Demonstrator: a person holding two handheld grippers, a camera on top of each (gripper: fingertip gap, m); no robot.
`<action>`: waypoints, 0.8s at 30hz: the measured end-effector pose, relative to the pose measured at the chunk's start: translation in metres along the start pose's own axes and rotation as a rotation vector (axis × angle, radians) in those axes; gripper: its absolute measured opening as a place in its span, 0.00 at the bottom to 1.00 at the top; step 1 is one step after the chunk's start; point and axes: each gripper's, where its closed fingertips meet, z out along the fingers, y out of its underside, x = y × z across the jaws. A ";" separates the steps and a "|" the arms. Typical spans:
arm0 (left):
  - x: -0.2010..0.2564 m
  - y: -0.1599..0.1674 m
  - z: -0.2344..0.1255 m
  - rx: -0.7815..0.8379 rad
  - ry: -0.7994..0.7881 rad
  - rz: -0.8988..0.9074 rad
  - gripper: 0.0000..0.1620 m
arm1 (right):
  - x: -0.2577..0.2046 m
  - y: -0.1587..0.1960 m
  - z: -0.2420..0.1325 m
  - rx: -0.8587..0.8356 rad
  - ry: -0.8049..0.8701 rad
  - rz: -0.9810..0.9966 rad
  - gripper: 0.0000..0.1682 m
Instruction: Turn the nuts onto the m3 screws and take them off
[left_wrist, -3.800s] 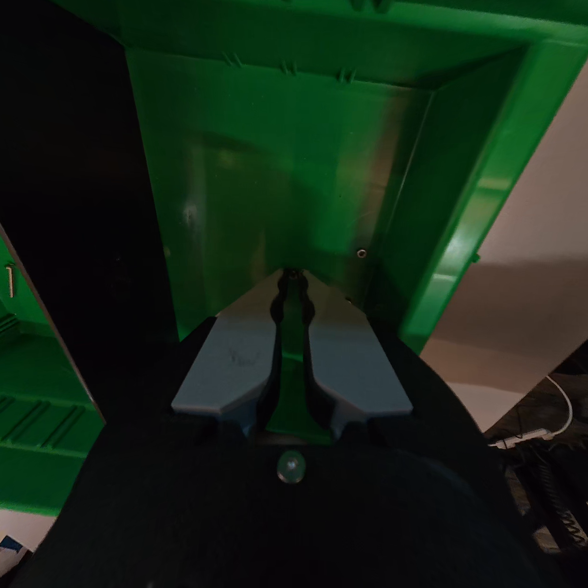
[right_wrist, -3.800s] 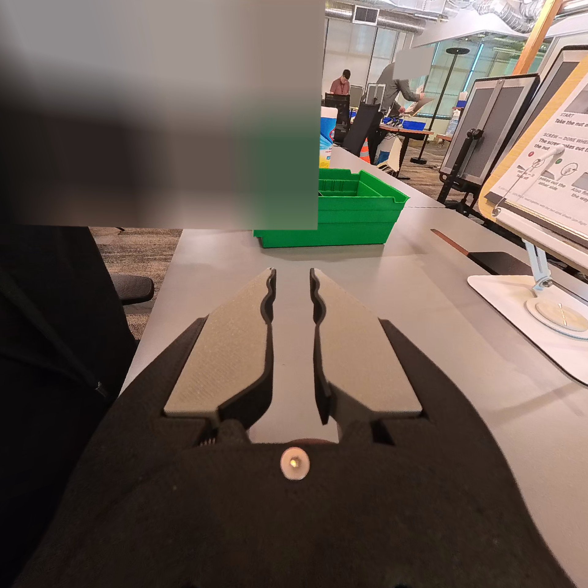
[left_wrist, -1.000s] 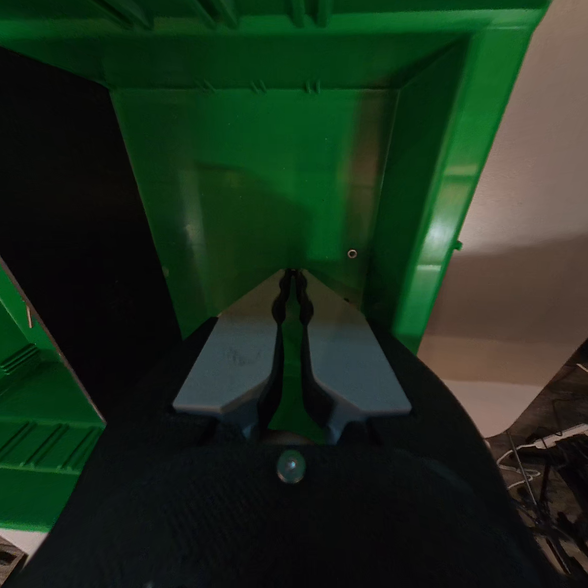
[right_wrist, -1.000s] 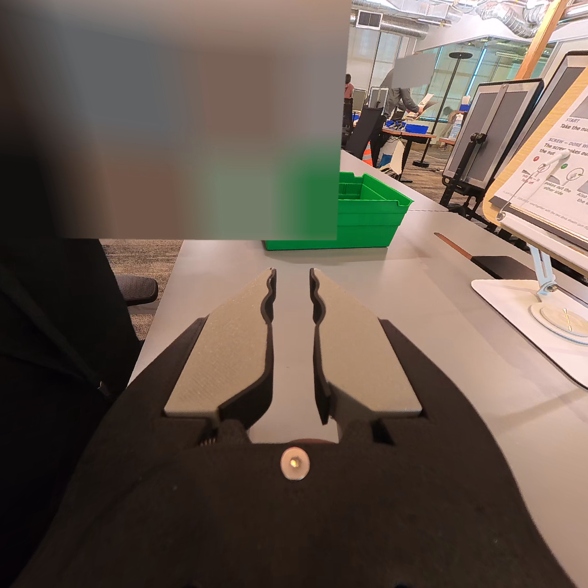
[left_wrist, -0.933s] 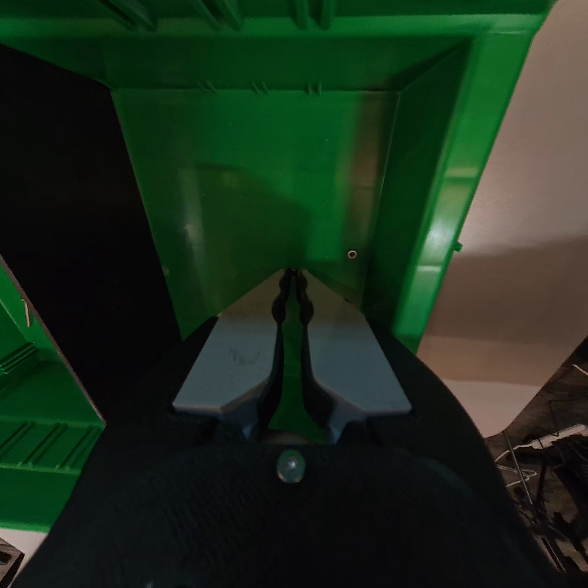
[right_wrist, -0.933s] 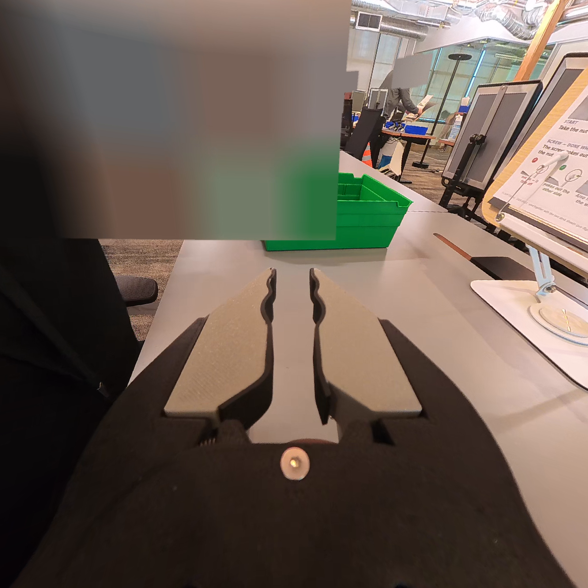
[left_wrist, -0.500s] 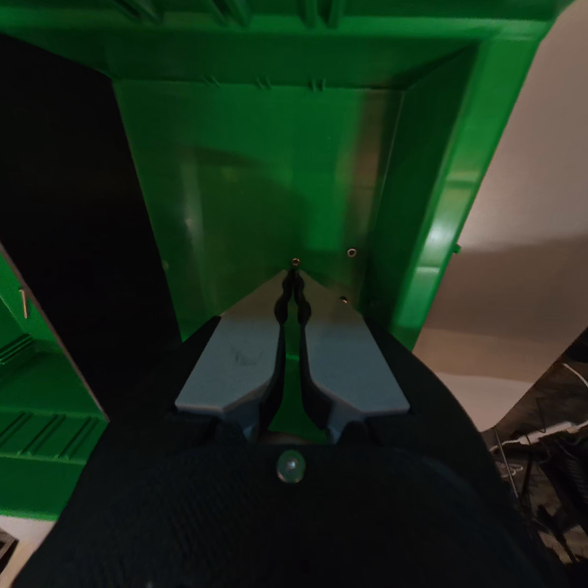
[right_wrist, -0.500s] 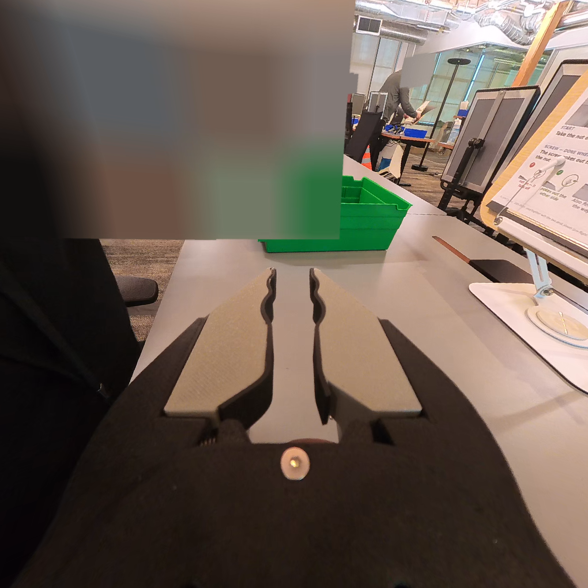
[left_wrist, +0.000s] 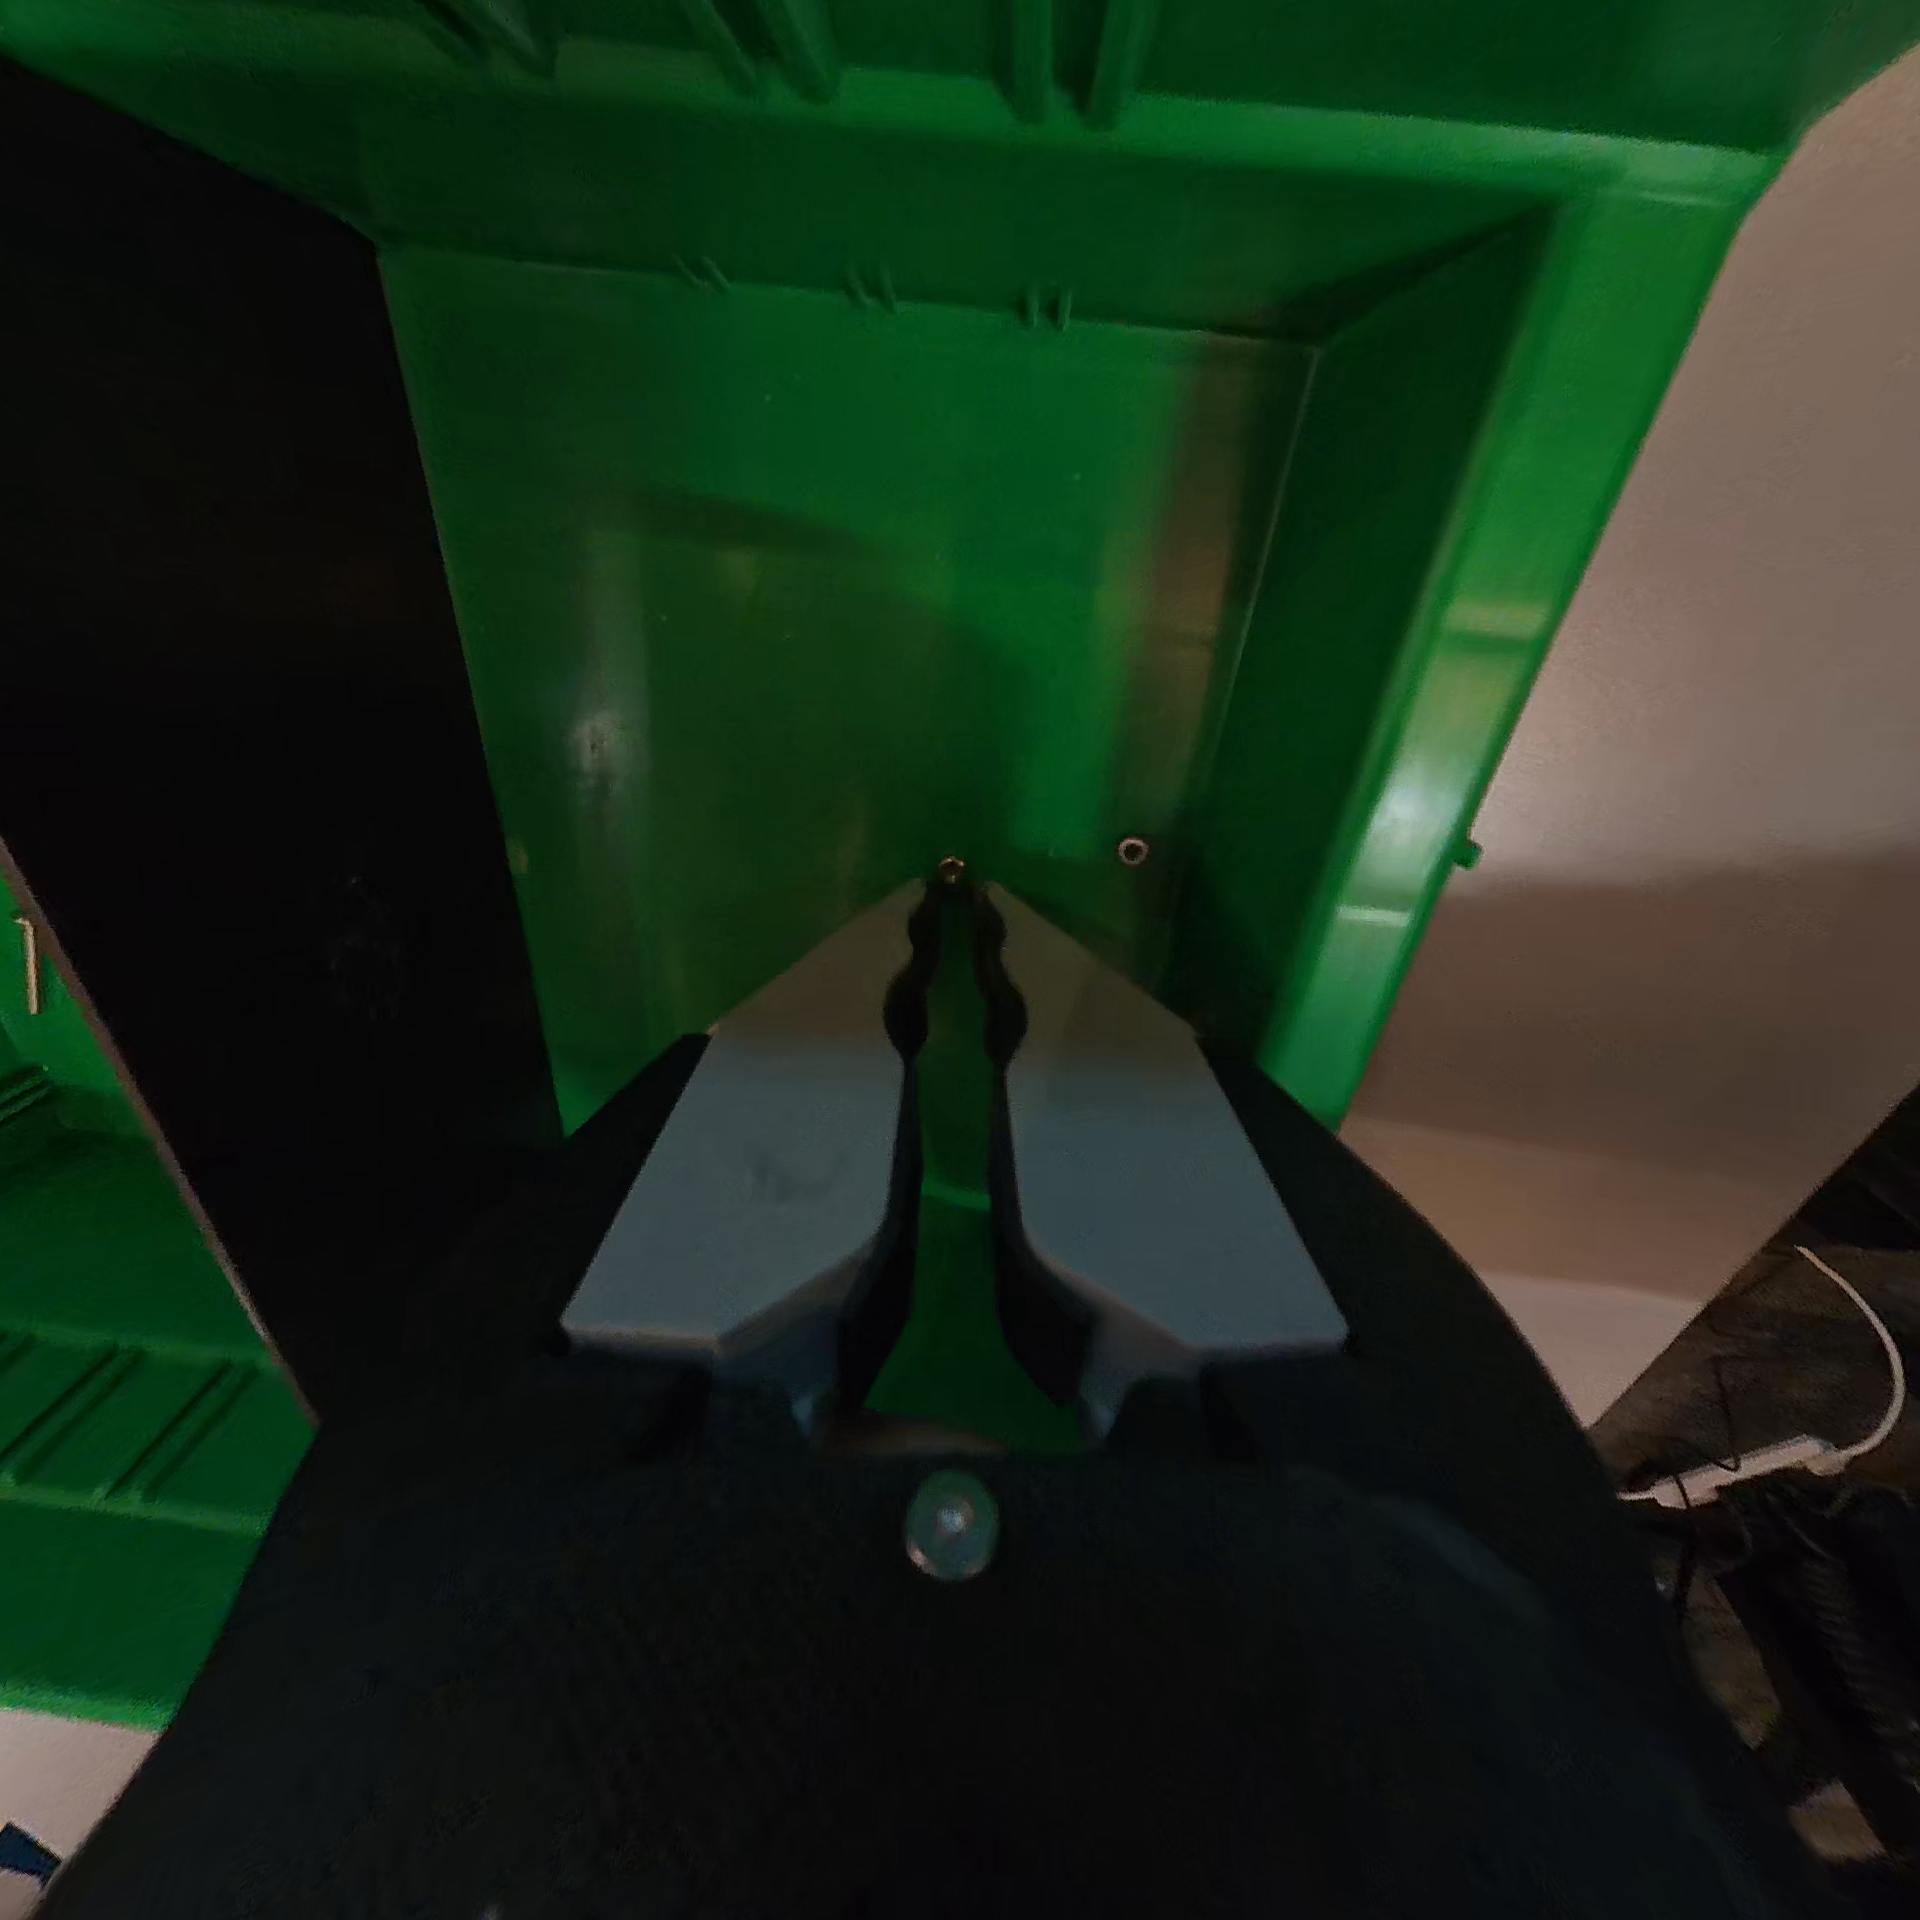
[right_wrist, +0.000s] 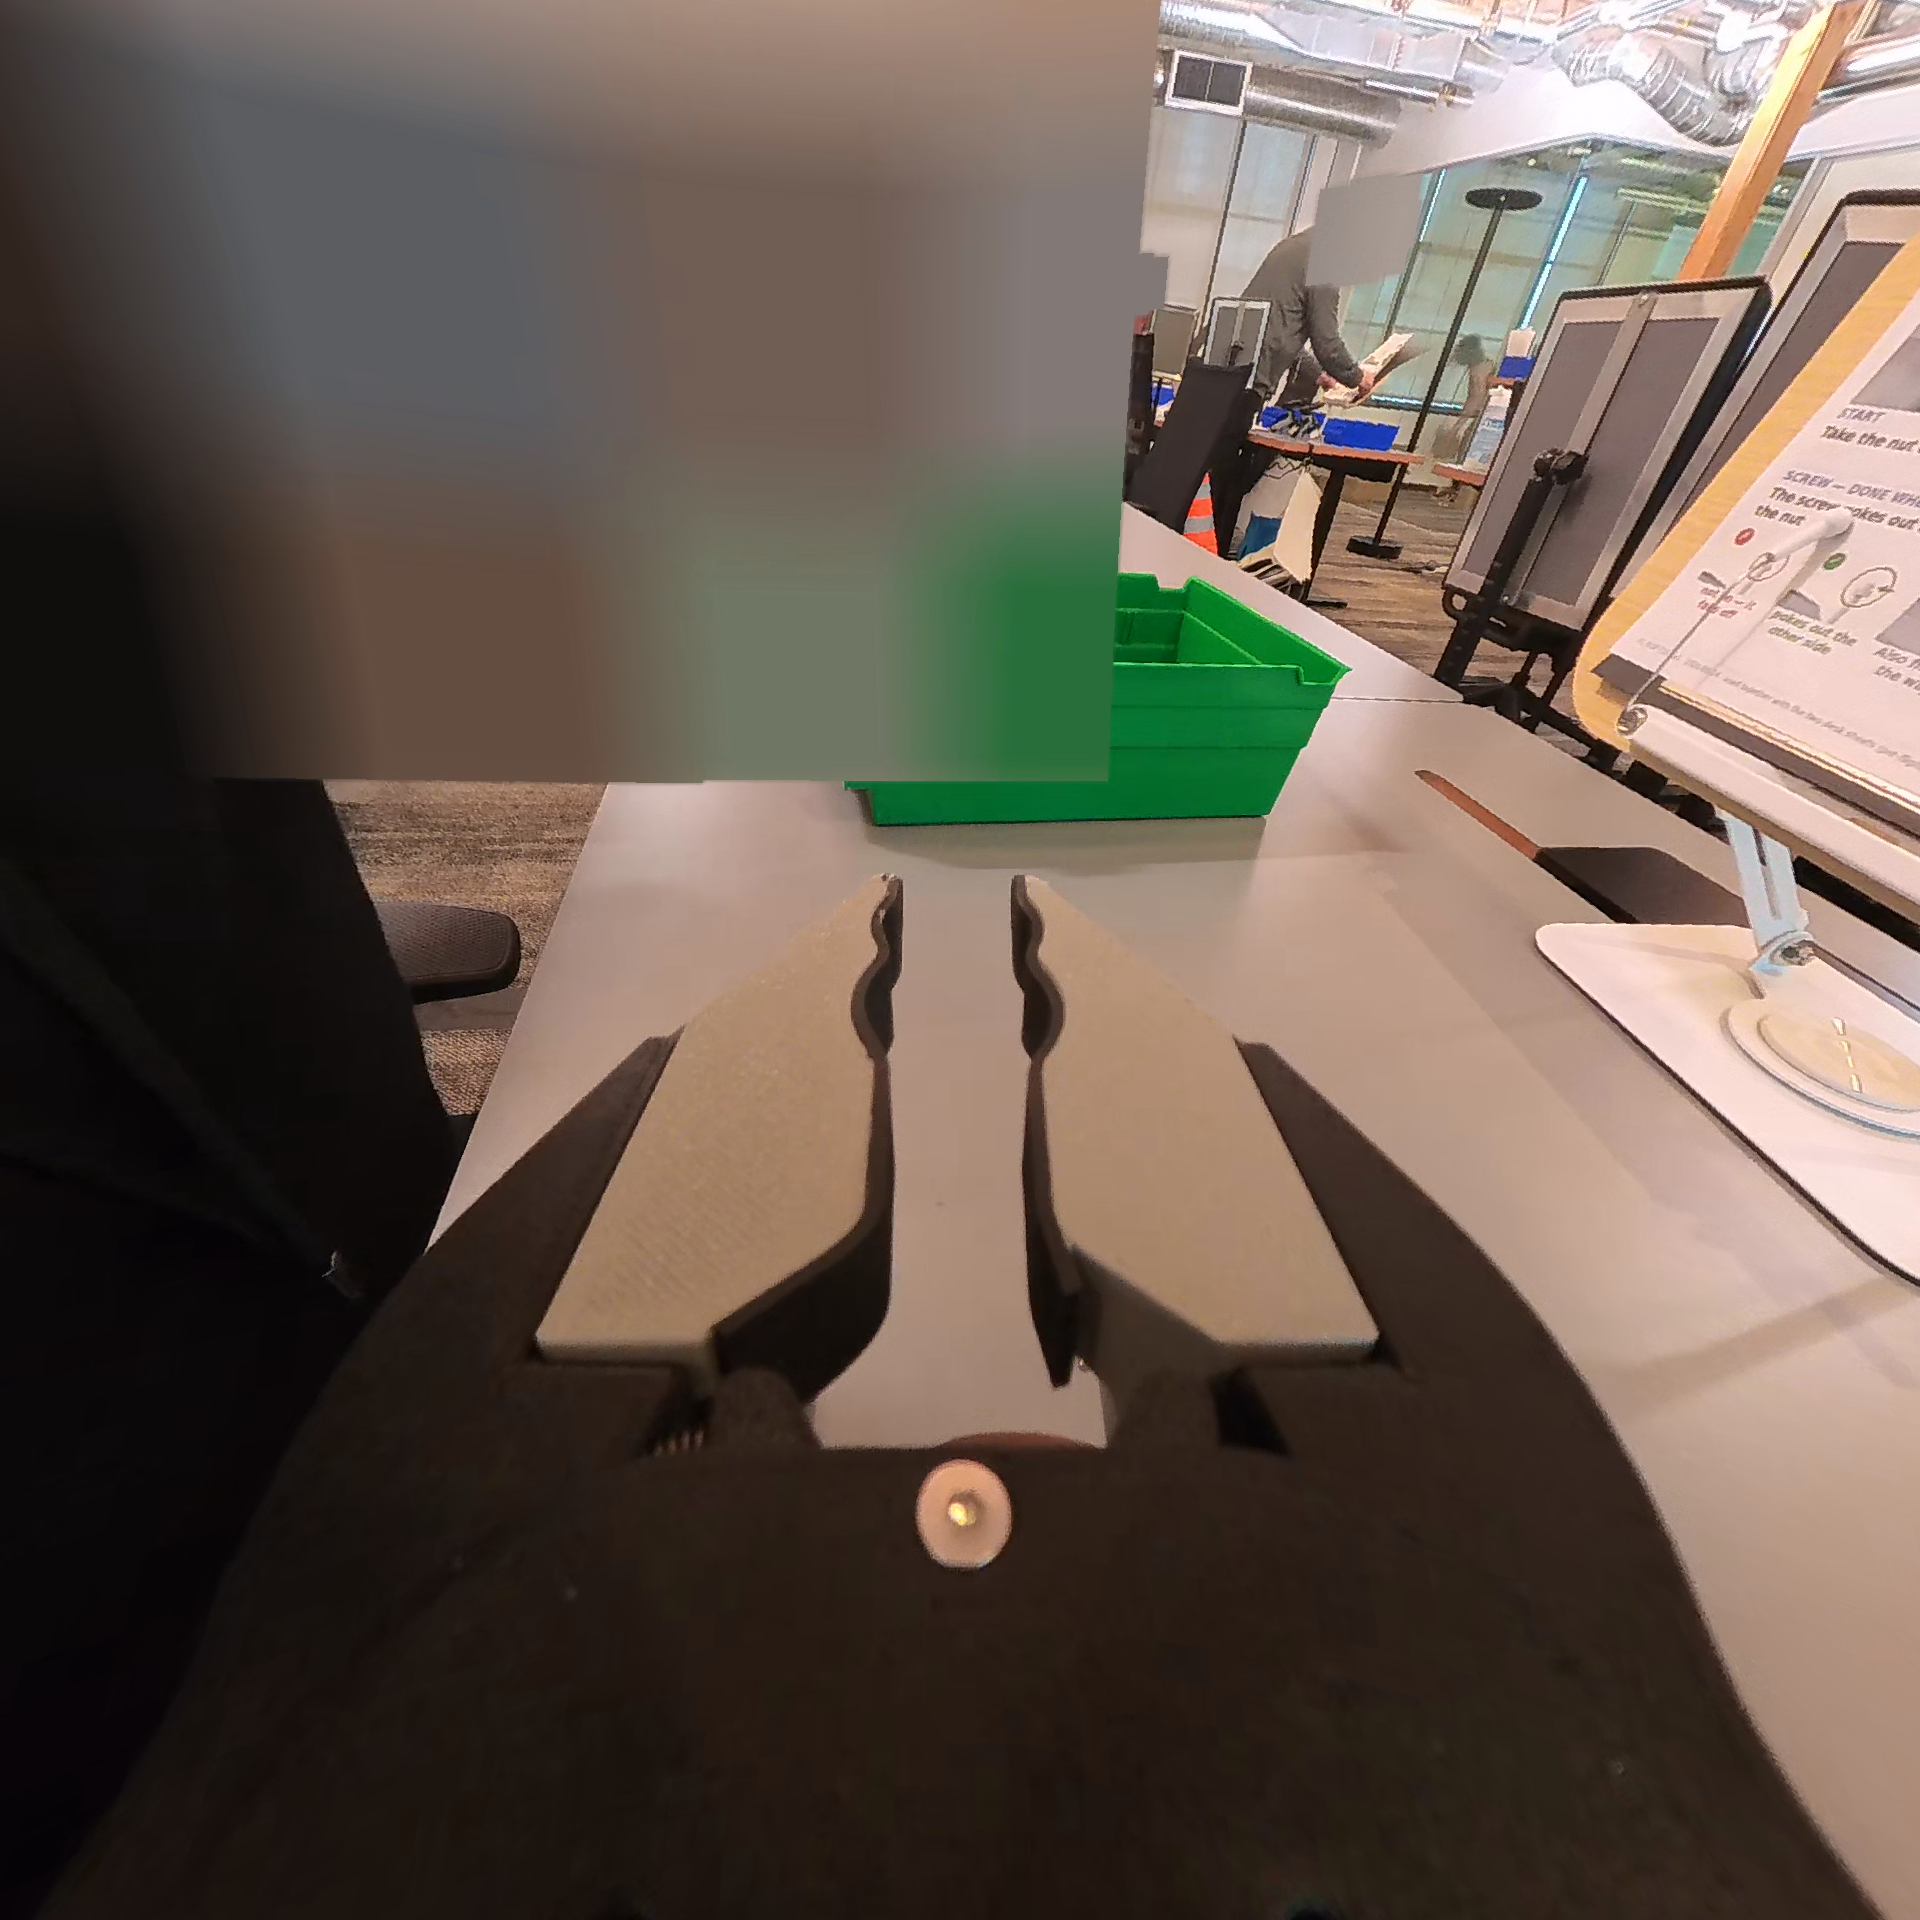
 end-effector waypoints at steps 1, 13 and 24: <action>0.000 0.000 0.000 0.001 0.000 0.001 0.02 | 0.000 0.000 0.000 0.001 0.000 0.000 0.10; -0.002 -0.003 0.000 -0.007 0.012 0.008 0.05 | -0.001 0.000 0.000 0.001 -0.004 0.001 0.10; -0.002 -0.005 0.000 -0.010 0.025 0.007 0.03 | -0.001 0.000 0.001 -0.001 -0.004 0.001 0.10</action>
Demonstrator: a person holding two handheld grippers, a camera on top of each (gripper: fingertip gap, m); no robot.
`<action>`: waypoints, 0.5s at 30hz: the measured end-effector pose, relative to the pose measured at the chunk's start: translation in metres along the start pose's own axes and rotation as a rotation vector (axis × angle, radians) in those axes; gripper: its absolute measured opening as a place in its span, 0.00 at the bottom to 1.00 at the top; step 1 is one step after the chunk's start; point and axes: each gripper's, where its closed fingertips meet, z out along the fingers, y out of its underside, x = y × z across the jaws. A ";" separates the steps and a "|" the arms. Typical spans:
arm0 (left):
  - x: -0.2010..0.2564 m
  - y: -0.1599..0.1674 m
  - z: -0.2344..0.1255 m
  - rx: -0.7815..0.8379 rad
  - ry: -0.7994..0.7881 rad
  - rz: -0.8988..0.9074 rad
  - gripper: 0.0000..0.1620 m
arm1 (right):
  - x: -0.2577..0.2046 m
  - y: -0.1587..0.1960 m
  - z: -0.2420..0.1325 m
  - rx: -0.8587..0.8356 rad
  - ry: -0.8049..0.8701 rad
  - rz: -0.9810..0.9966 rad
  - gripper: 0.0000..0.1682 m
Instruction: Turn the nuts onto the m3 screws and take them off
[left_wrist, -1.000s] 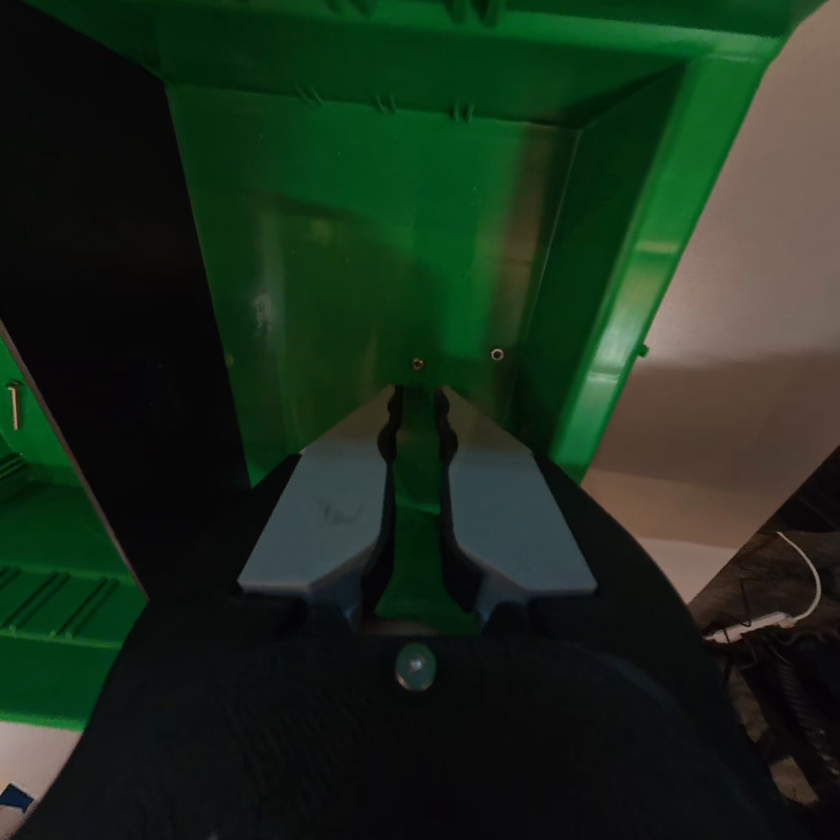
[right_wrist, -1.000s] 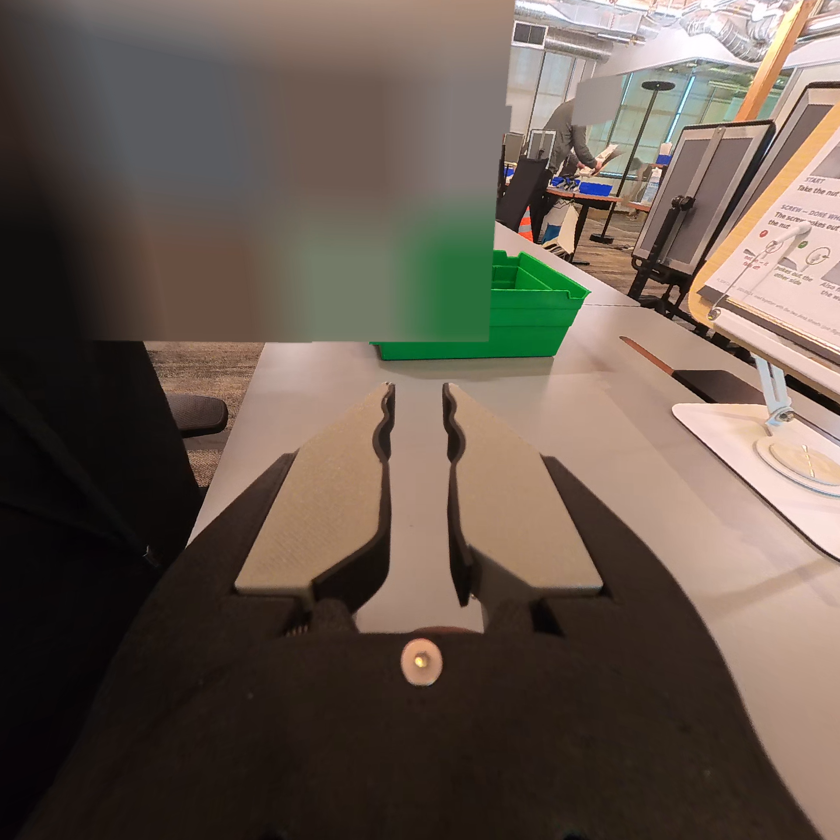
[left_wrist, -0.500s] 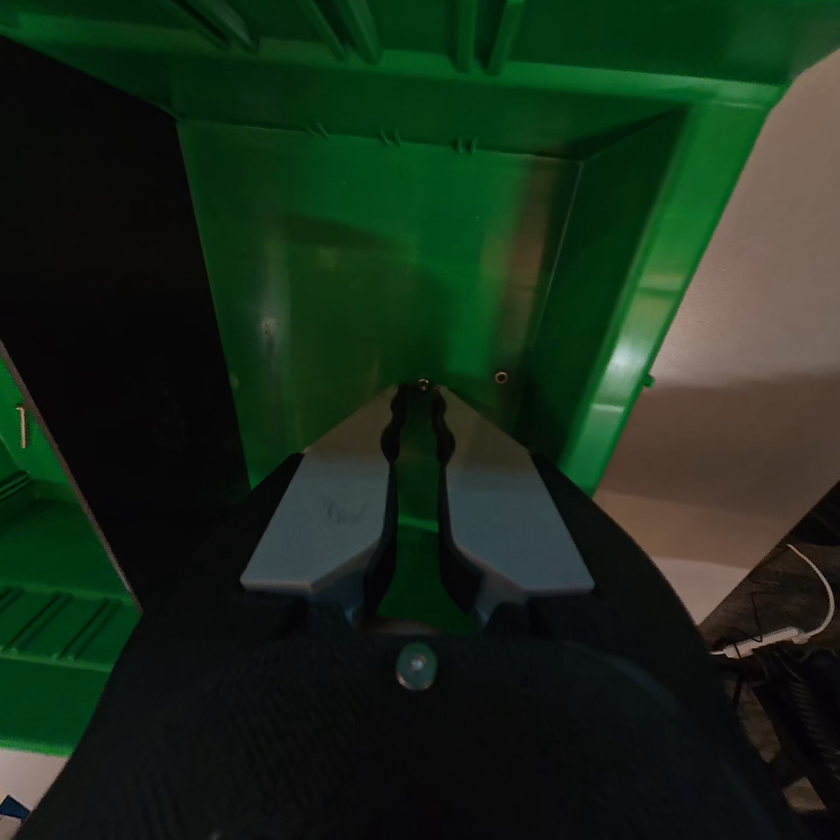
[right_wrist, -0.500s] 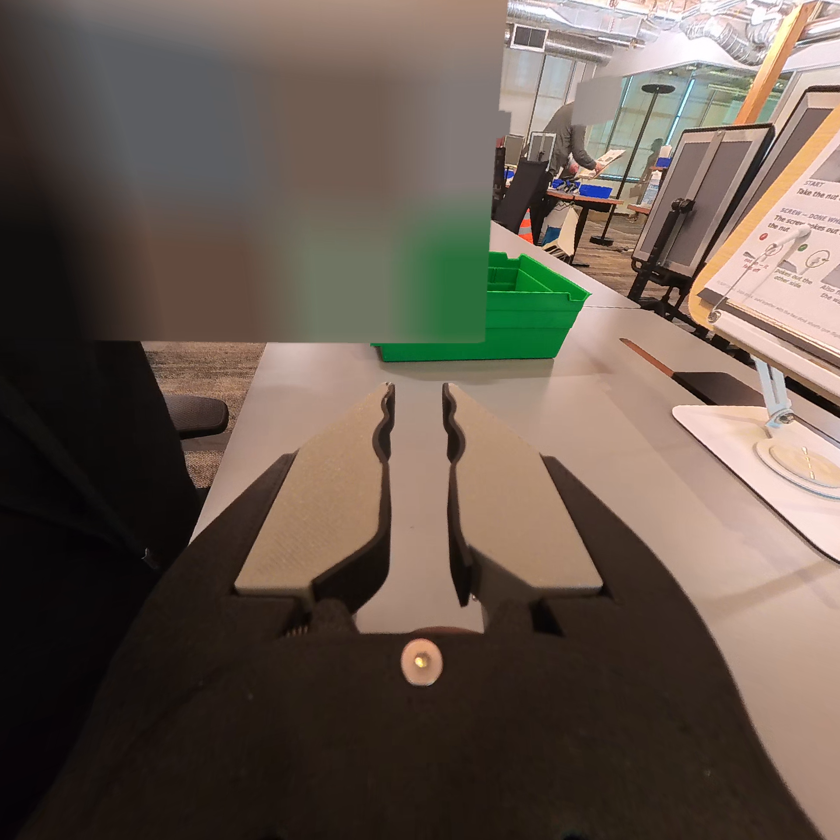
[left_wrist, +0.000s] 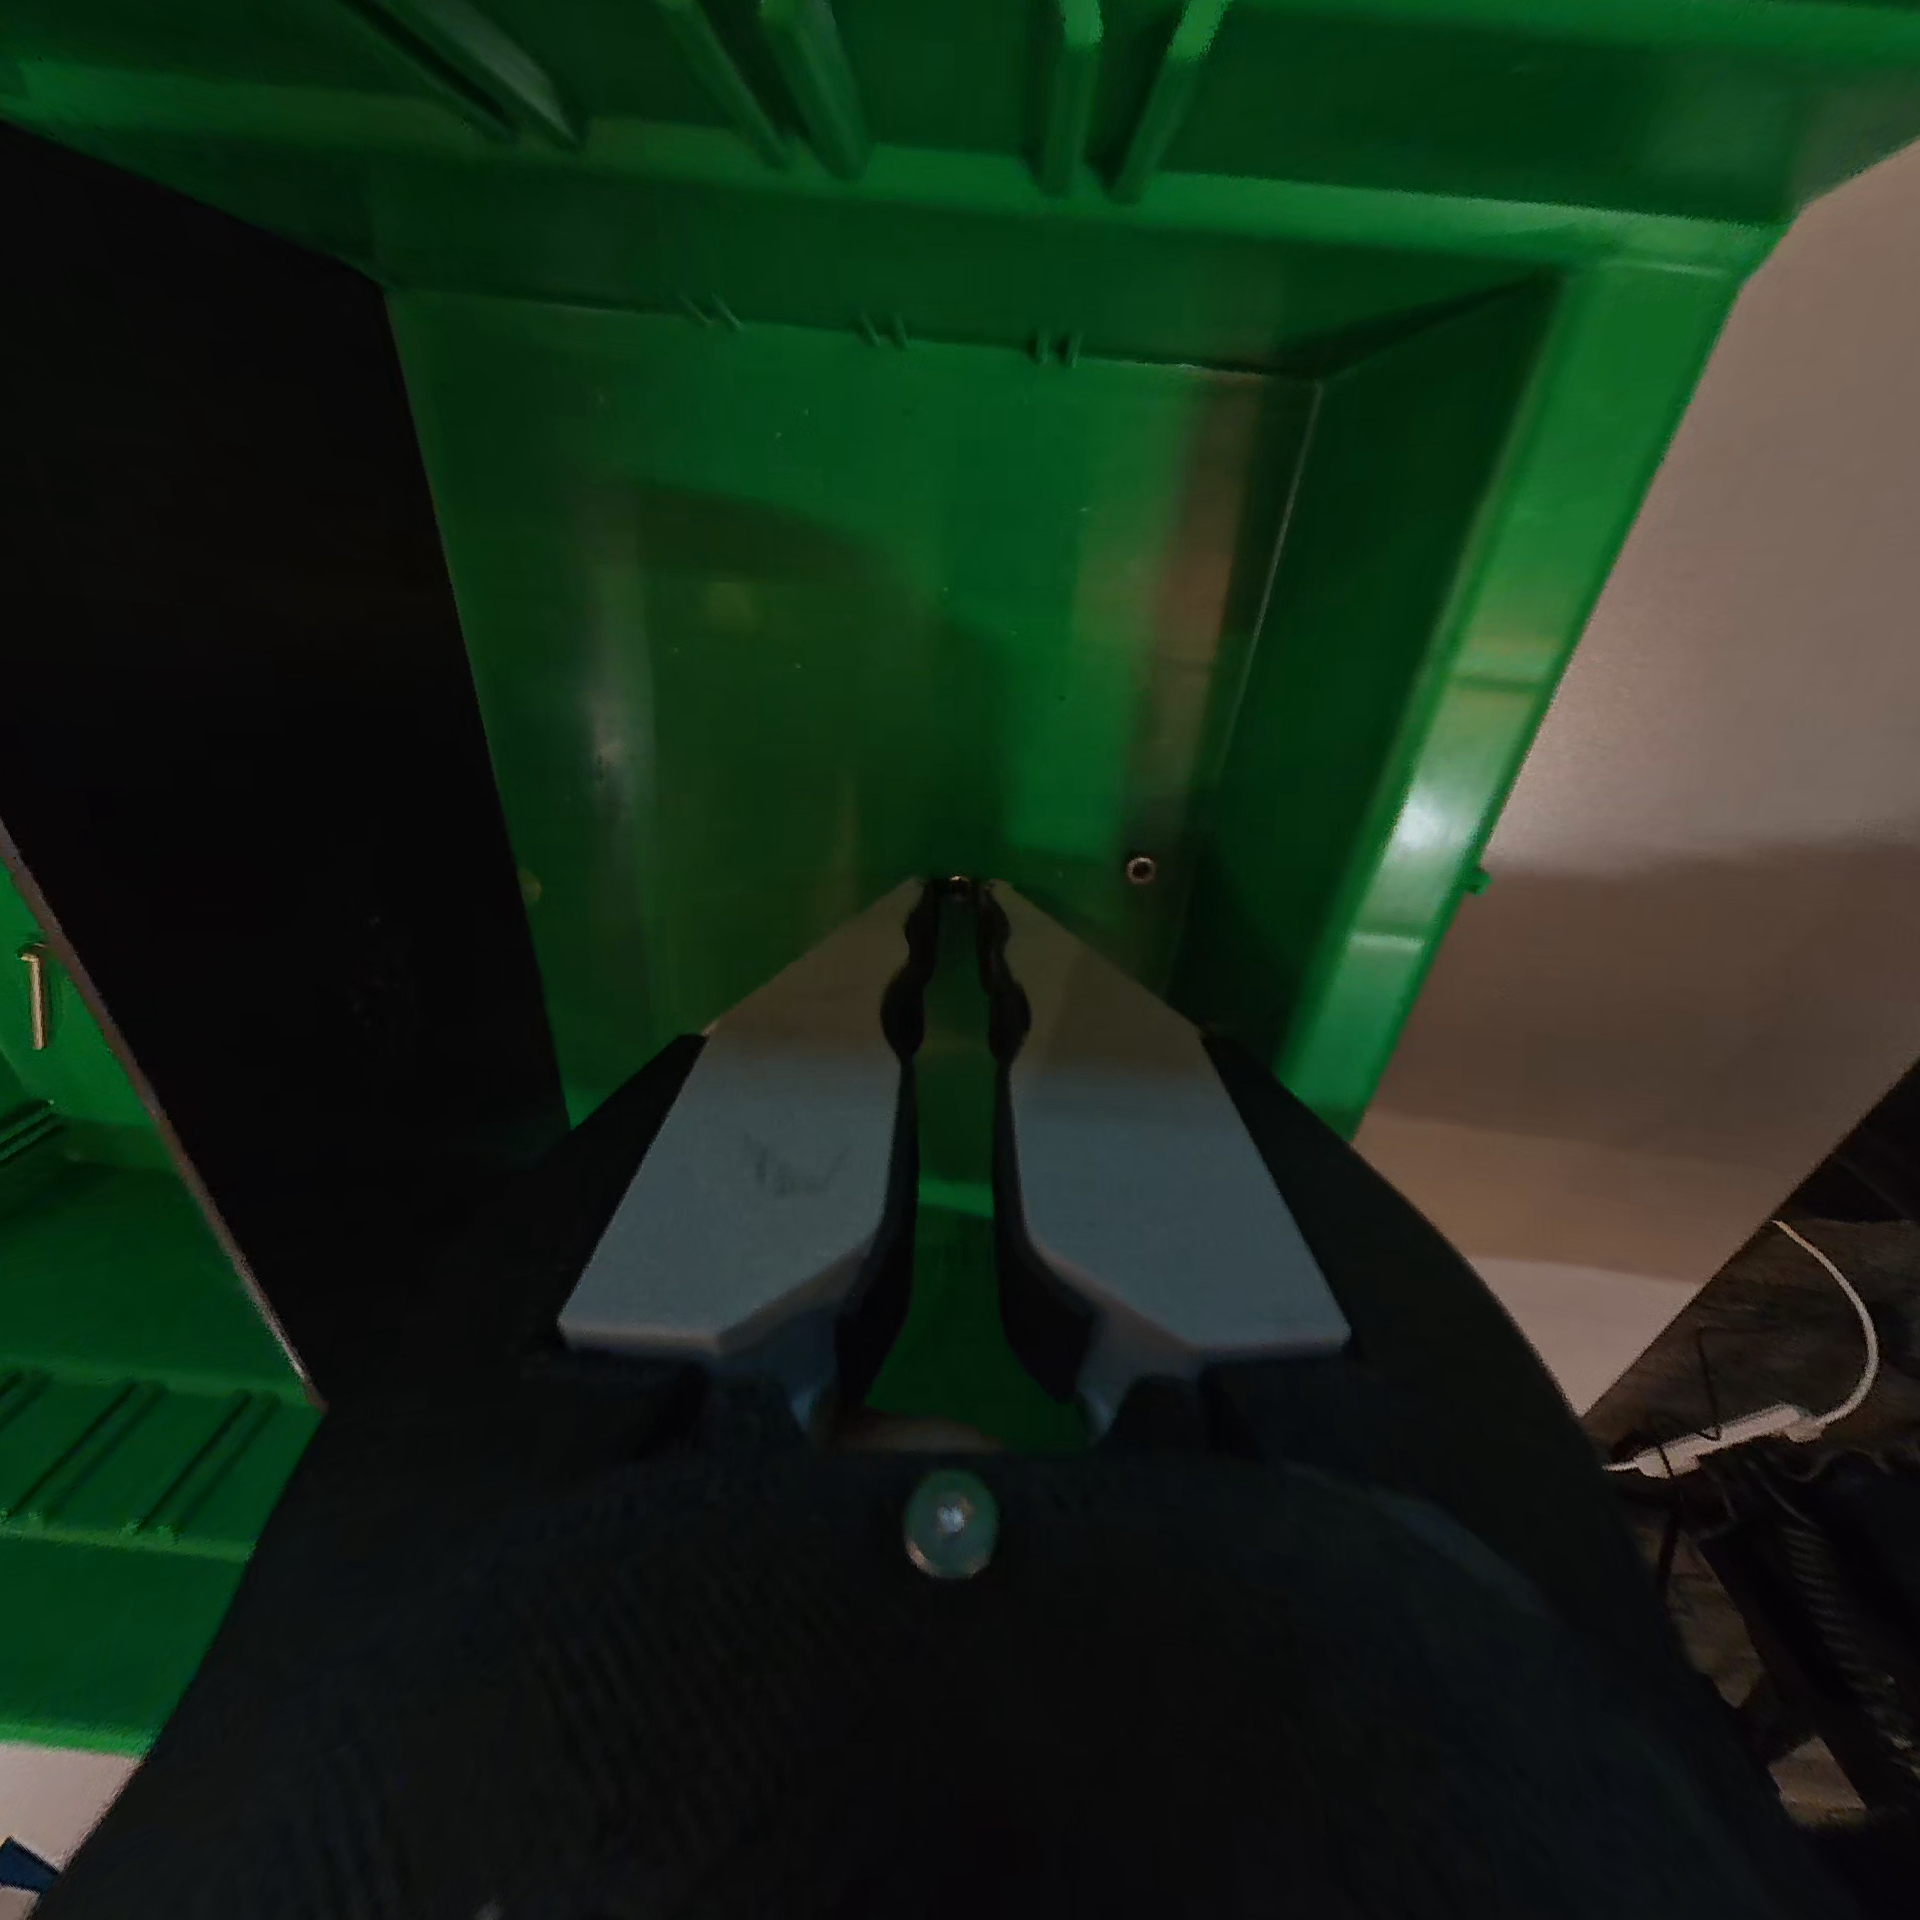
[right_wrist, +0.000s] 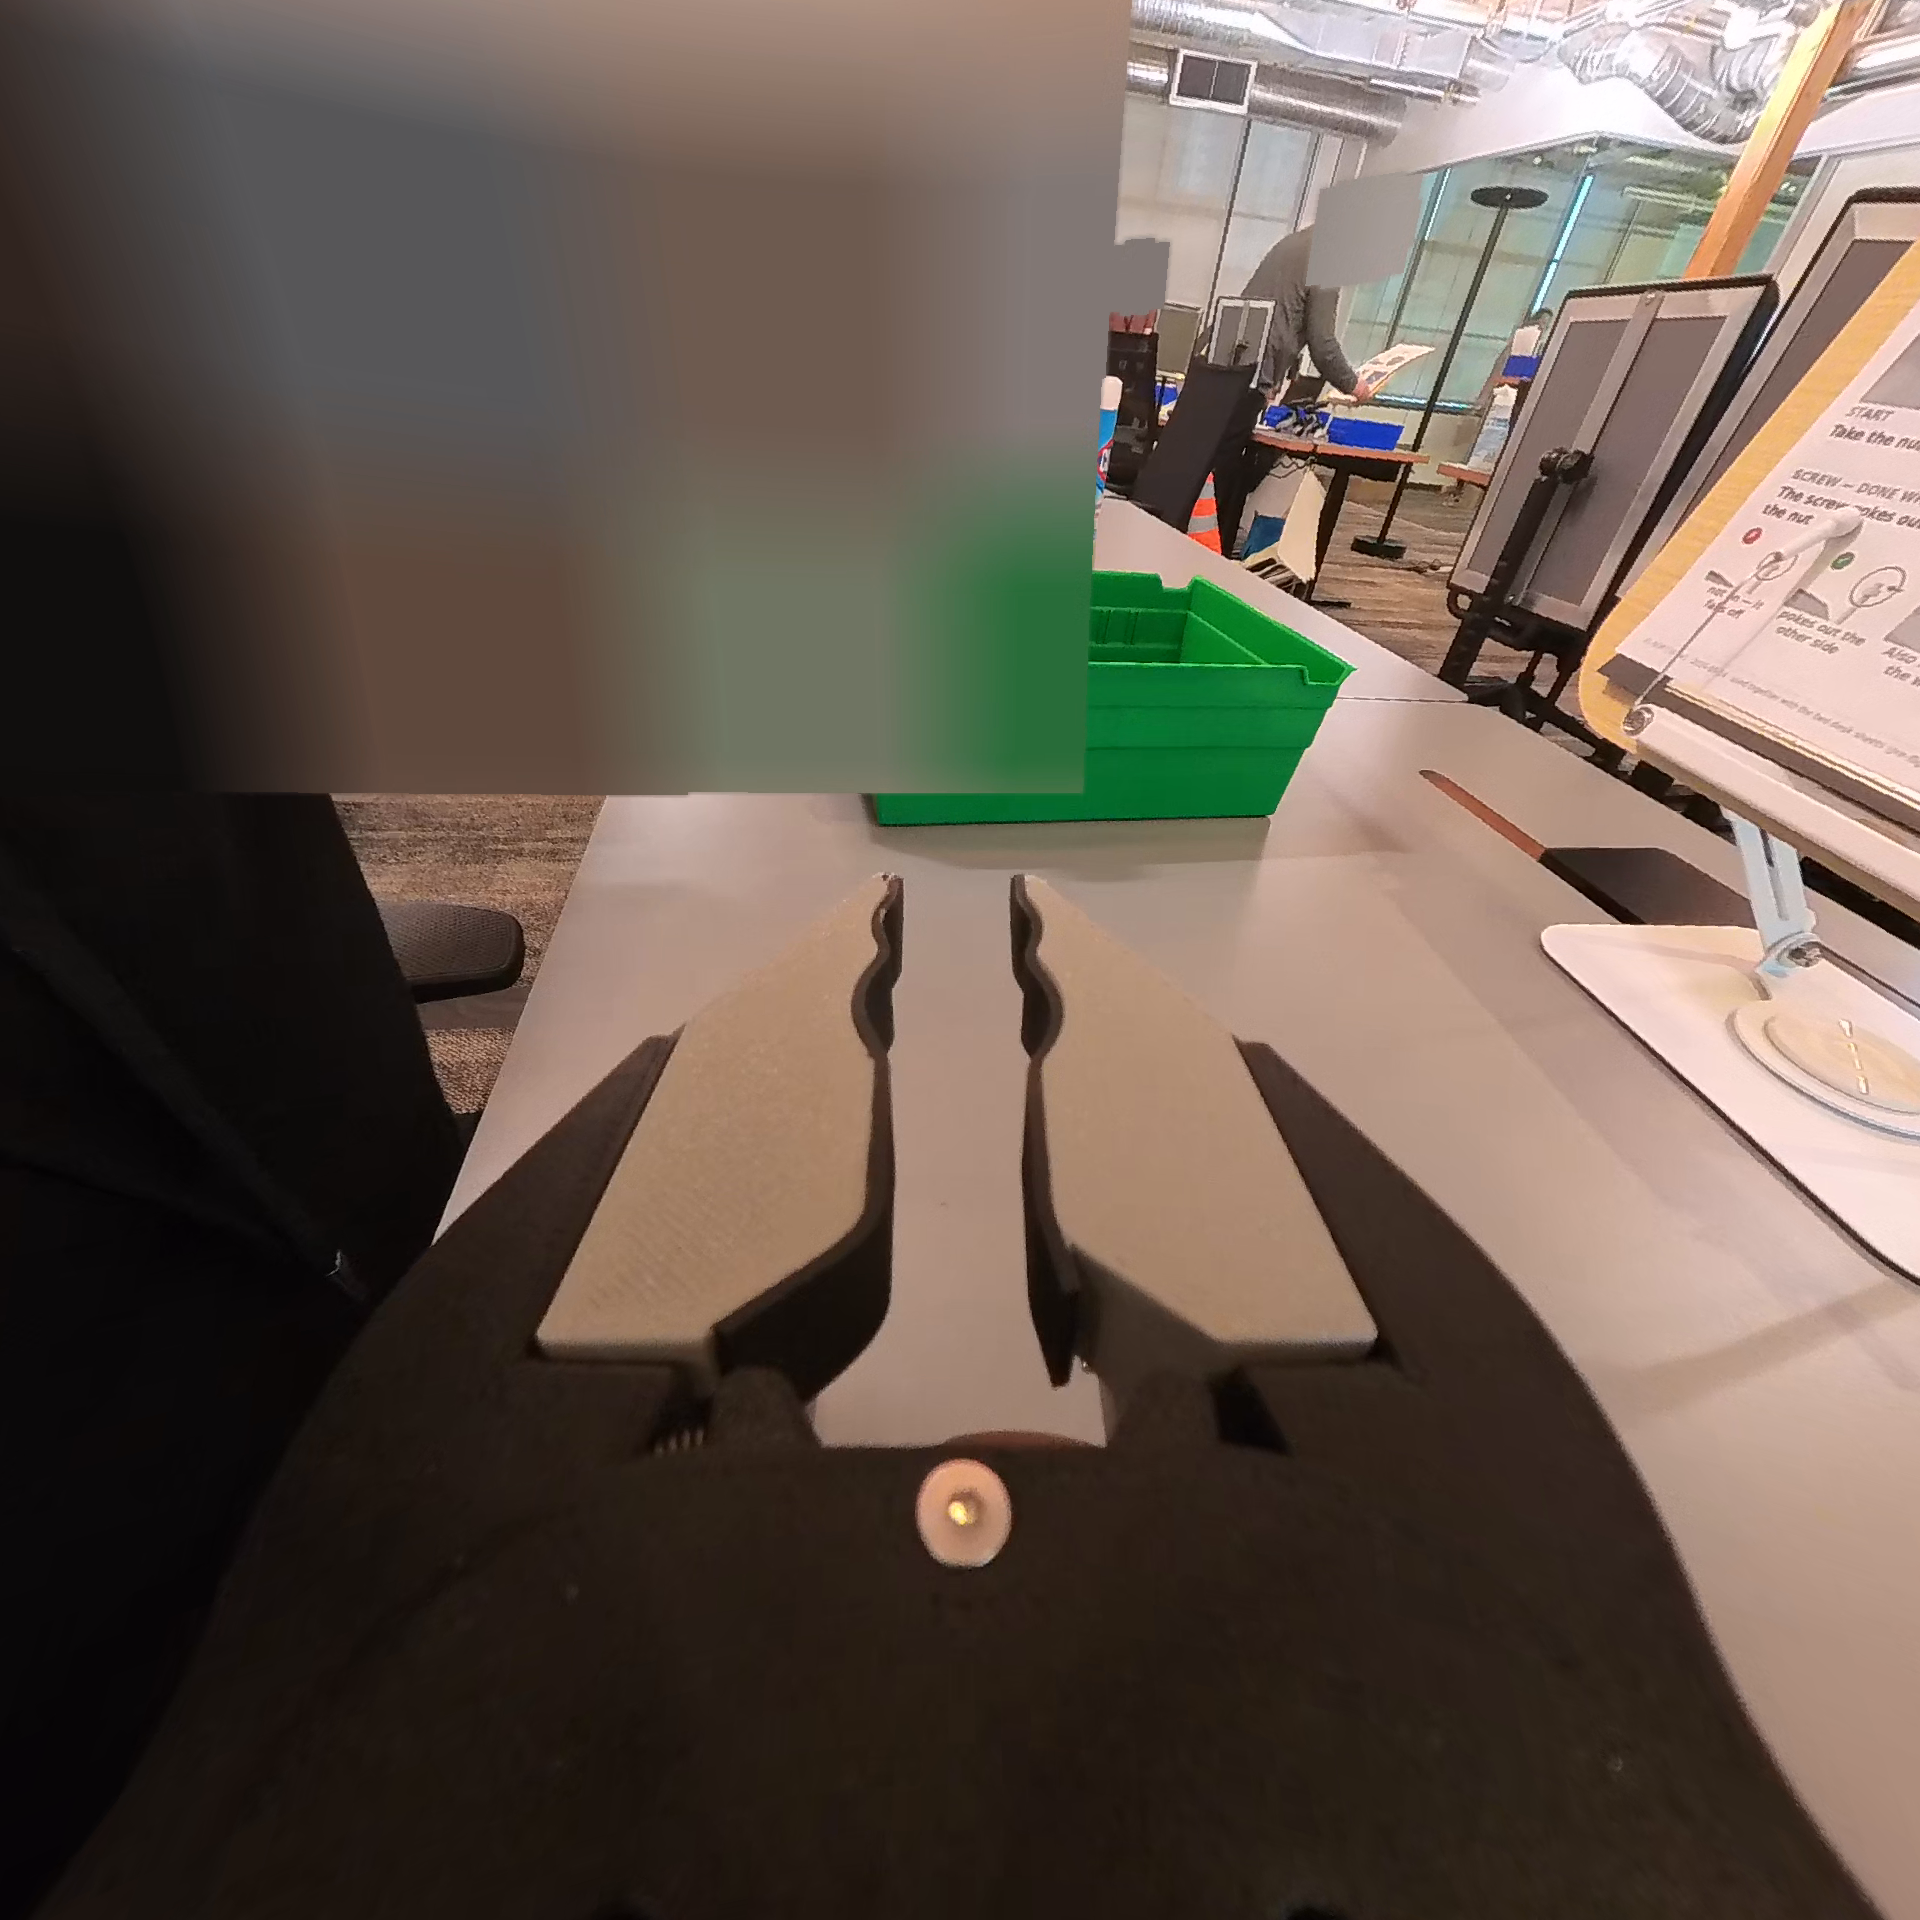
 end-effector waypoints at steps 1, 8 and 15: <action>0.000 0.000 0.000 0.001 0.000 0.000 0.02 | 0.000 0.000 0.000 0.001 0.000 0.000 0.10; 0.000 -0.002 0.000 0.027 -0.015 0.017 0.01 | -0.001 -0.001 0.000 0.001 -0.002 -0.004 0.10; 0.001 -0.003 0.000 0.024 -0.016 0.055 0.02 | -0.001 0.000 0.000 0.001 -0.002 -0.003 0.10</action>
